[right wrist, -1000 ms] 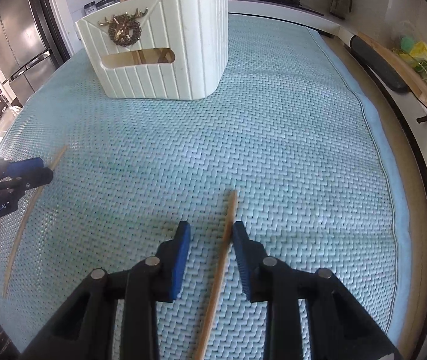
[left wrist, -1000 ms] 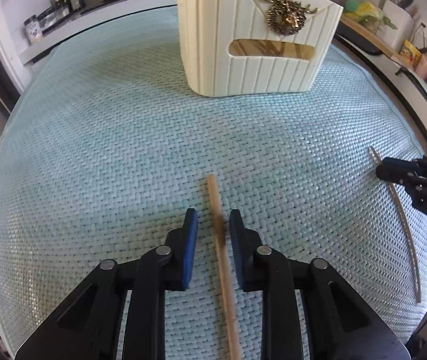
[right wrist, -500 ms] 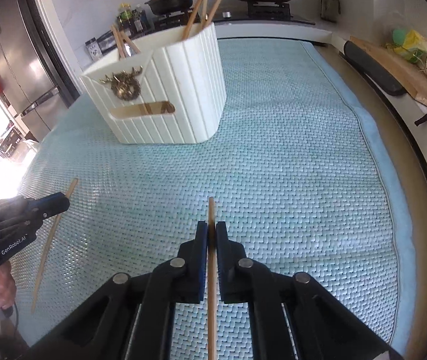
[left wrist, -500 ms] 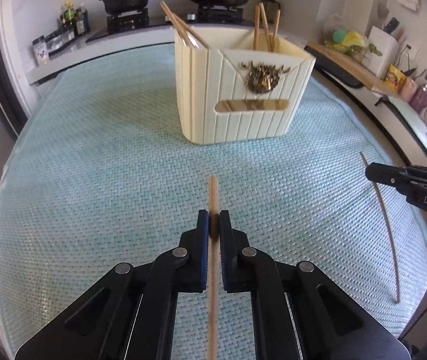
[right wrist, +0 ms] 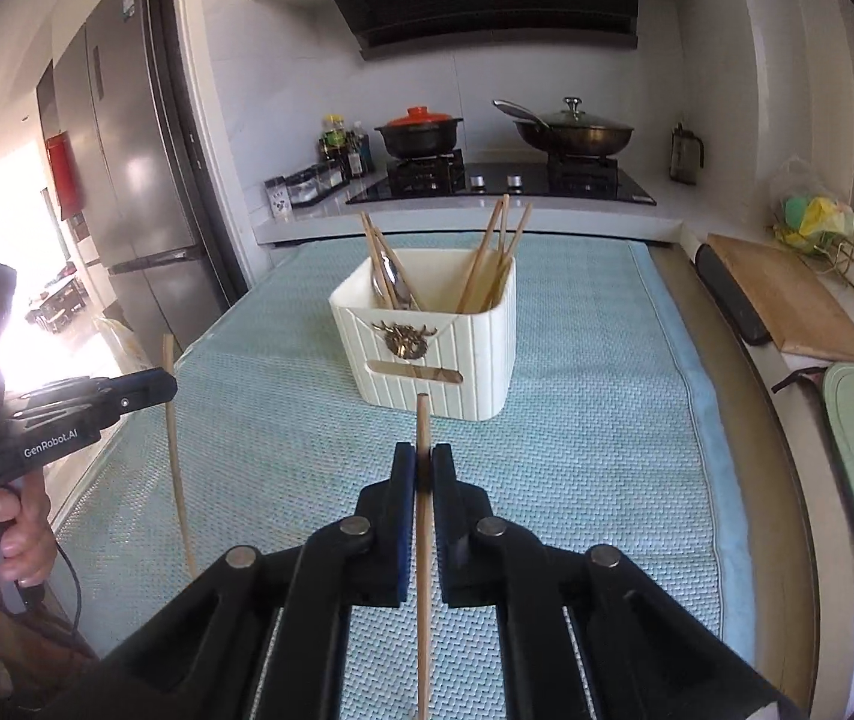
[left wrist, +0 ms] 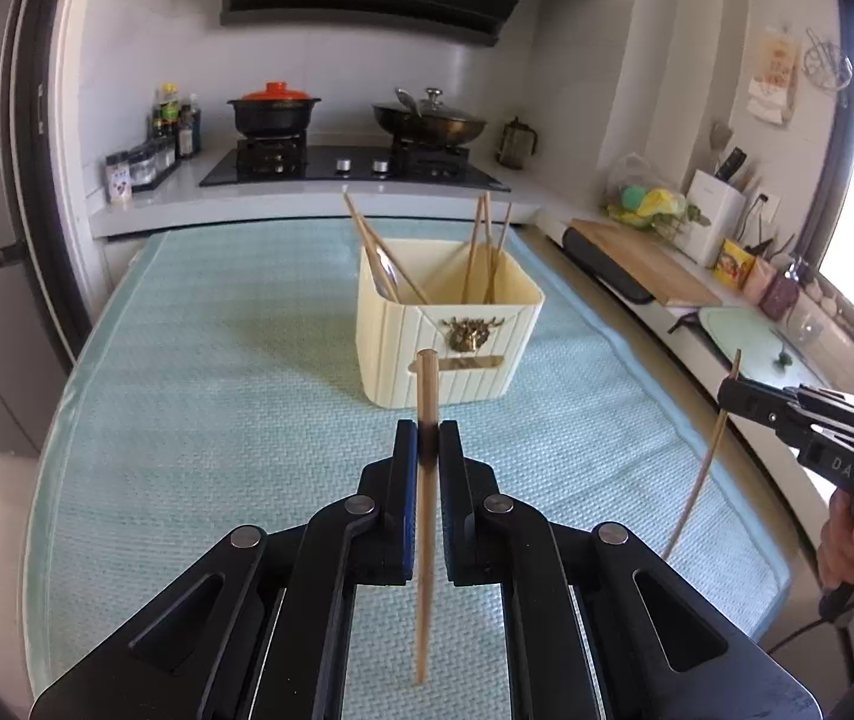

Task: Organize utensils
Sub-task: 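Lift both chopsticks and lower them upright into the cream caddy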

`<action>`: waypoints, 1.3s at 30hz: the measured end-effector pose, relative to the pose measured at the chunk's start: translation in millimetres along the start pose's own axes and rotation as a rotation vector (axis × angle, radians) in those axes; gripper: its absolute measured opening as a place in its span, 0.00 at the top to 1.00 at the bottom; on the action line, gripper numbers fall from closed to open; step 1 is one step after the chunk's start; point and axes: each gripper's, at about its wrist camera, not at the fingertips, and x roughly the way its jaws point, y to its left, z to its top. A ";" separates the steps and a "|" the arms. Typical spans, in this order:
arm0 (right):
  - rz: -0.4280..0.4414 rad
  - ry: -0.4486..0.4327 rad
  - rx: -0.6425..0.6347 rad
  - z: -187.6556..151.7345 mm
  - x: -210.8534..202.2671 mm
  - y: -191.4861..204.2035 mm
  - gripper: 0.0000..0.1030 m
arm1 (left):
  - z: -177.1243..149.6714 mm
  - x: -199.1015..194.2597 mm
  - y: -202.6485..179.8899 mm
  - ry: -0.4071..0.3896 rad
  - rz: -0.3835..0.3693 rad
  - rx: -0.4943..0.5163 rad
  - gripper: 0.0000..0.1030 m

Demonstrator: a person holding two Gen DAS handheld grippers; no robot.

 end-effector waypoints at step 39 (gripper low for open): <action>-0.035 -0.175 -0.097 44.6 -50.0 30.9 0.94 | 30.2 -13.5 -20.9 -0.118 0.066 0.054 0.96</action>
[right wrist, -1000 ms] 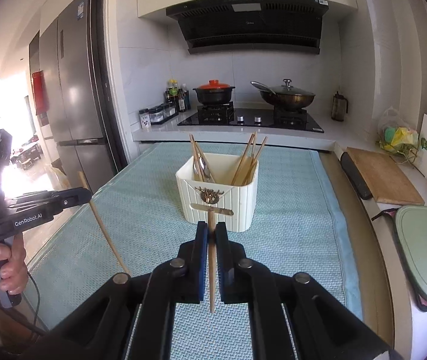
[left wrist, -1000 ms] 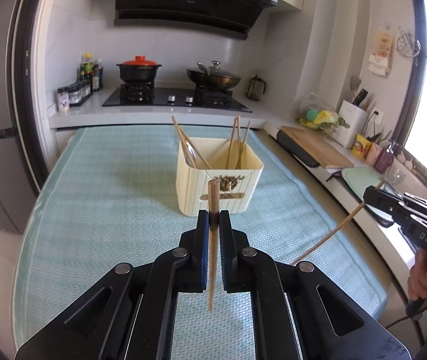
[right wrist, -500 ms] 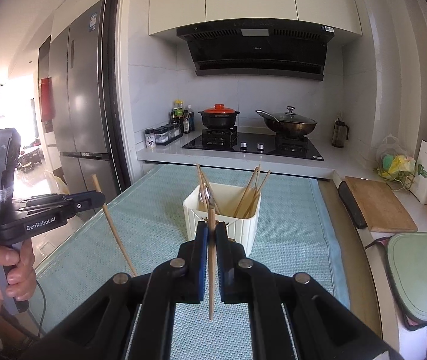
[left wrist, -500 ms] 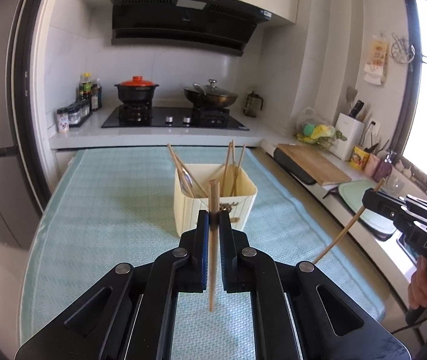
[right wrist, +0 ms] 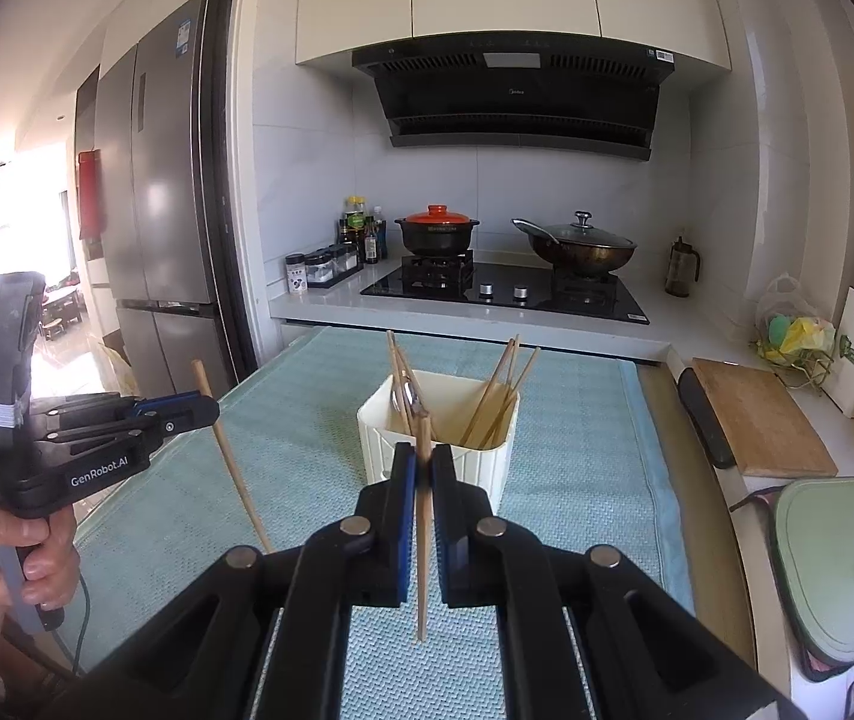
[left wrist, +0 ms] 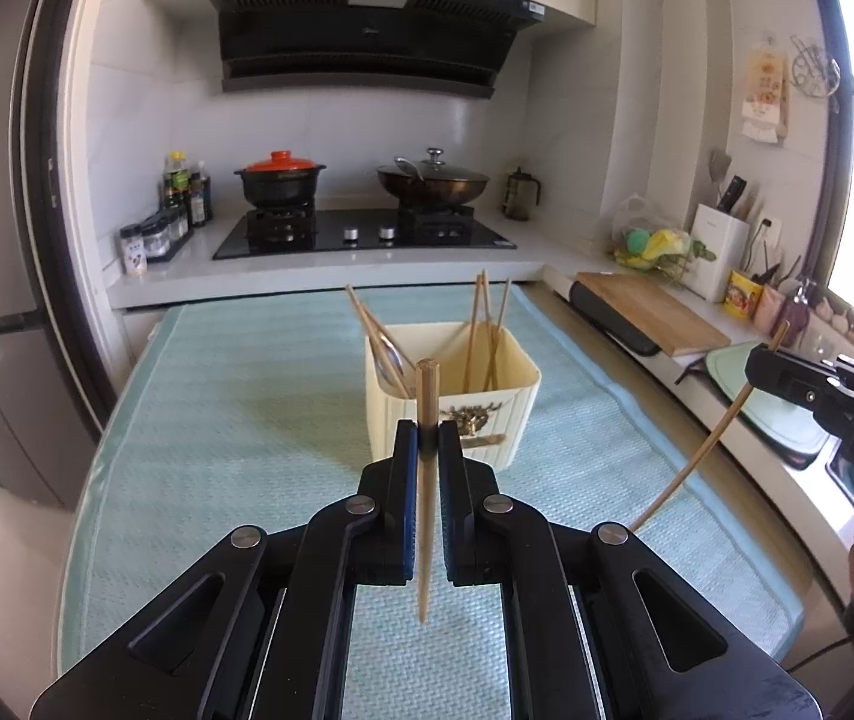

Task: Organize utensils
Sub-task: 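Lift both chopsticks and lower them upright into the cream caddy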

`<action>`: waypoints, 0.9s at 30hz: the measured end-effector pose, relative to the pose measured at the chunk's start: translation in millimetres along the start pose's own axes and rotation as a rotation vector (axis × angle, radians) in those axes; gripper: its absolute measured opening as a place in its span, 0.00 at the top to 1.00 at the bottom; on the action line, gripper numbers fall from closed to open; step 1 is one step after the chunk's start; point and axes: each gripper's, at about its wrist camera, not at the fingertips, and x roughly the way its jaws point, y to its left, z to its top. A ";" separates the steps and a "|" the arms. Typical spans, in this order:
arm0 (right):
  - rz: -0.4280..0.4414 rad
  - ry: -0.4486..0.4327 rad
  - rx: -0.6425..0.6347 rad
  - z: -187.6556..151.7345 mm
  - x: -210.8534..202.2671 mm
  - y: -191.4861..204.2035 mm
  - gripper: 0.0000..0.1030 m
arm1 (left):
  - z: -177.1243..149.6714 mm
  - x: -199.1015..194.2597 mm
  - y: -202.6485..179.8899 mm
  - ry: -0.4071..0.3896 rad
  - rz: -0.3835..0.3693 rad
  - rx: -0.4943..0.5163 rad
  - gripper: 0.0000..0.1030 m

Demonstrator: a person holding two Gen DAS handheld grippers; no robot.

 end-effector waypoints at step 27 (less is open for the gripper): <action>-0.021 -0.156 -0.057 129.3 58.7 -10.7 0.94 | 153.5 51.7 29.9 -0.151 -0.088 -0.123 0.96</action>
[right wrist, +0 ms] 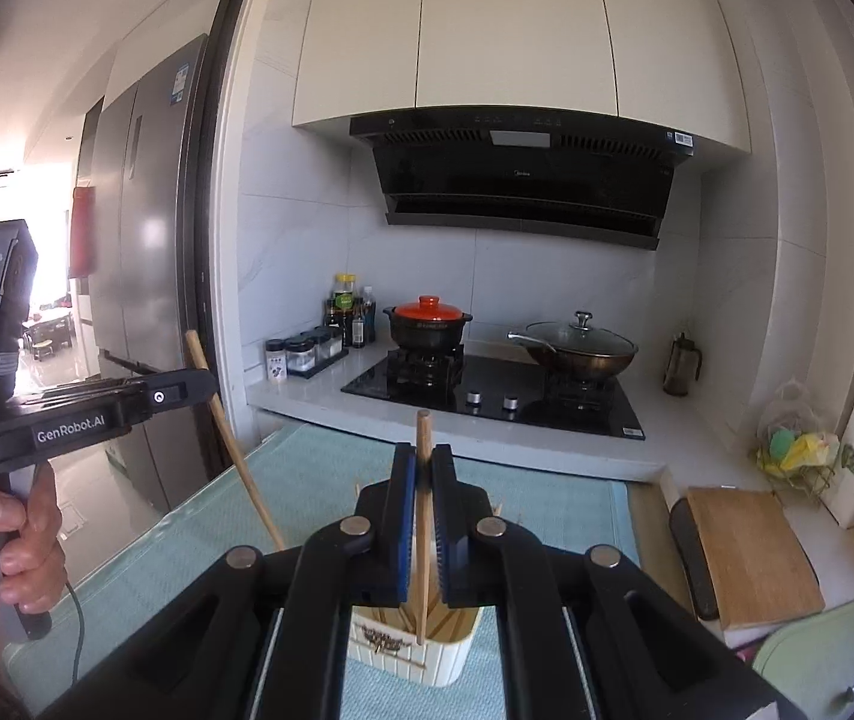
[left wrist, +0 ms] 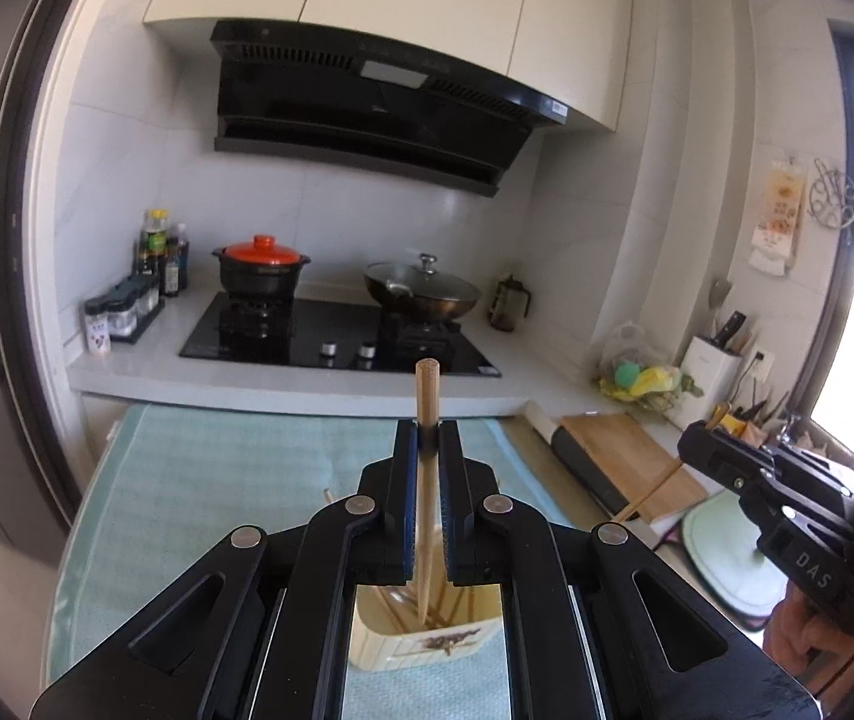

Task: Organize utensils
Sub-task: 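Lift both chopsticks and lower them upright into the cream caddy, then open both tools to release the chopsticks and pull back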

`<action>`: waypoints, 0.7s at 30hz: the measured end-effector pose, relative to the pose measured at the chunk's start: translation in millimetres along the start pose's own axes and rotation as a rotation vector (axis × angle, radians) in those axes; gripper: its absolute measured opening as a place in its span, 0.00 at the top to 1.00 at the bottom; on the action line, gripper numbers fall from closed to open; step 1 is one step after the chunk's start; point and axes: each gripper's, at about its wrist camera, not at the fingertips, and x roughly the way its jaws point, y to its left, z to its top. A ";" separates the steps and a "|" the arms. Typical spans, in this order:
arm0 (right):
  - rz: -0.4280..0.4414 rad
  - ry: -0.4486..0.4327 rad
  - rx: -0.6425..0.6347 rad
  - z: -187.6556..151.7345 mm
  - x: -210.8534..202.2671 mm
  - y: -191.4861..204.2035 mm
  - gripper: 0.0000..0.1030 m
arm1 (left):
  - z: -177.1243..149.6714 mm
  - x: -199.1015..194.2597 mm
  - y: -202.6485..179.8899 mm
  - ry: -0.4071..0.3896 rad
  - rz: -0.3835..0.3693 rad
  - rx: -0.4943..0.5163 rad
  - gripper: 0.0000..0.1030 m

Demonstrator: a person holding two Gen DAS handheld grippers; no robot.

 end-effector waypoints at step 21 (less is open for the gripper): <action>0.125 0.487 0.227 -74.8 230.3 -45.1 0.93 | -65.0 163.7 31.6 0.334 0.122 -0.035 0.68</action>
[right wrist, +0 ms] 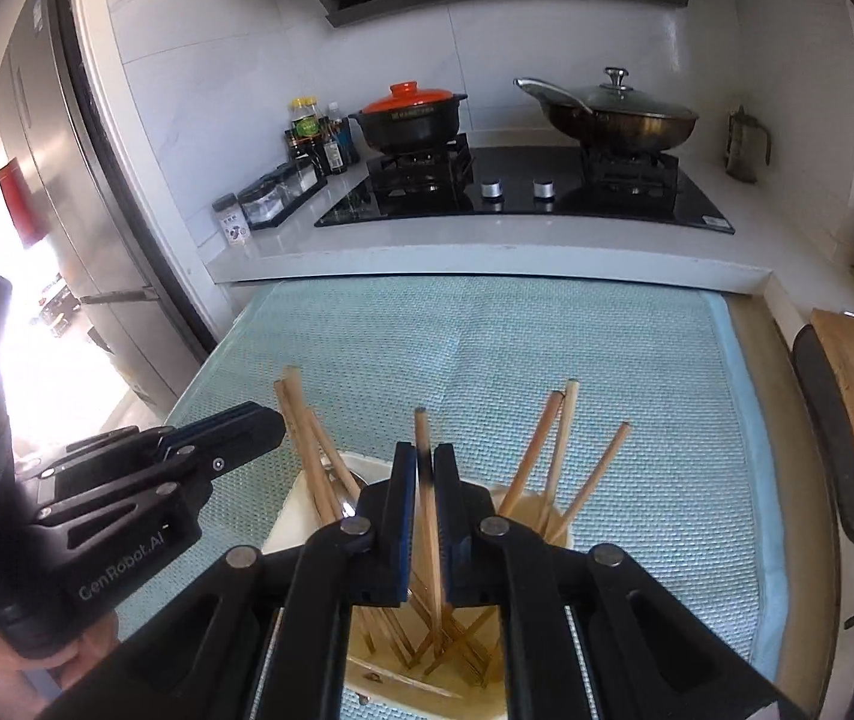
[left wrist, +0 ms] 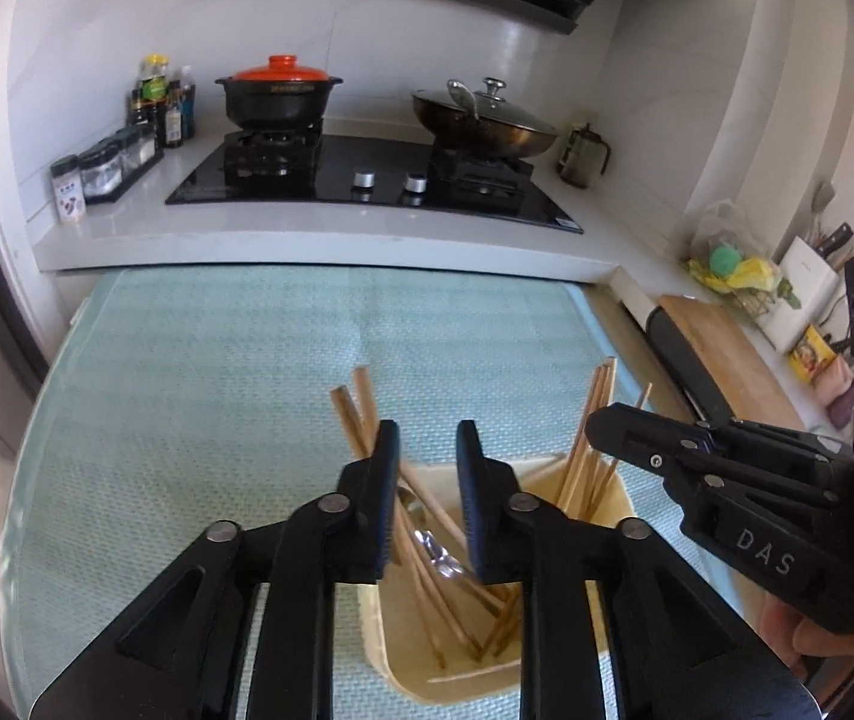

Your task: Organize utensils

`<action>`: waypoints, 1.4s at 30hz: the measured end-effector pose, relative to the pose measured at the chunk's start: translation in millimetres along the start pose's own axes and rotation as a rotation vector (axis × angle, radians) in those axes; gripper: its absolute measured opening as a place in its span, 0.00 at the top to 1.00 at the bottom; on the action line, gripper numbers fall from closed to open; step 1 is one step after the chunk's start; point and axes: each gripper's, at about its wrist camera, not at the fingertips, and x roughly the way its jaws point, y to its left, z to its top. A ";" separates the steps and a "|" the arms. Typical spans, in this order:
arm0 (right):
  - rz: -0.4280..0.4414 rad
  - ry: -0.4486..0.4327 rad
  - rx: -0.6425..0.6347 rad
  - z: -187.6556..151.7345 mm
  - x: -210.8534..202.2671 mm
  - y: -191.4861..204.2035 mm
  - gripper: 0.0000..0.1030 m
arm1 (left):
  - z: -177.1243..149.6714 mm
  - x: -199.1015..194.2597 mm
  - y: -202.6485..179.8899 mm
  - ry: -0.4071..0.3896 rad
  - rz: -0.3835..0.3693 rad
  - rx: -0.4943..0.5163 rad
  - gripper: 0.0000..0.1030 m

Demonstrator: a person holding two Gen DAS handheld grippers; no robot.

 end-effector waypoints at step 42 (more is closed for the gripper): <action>-0.258 -0.329 -0.056 -247.0 -269.2 99.2 0.11 | -206.8 -268.9 -52.4 -0.171 0.268 0.019 0.00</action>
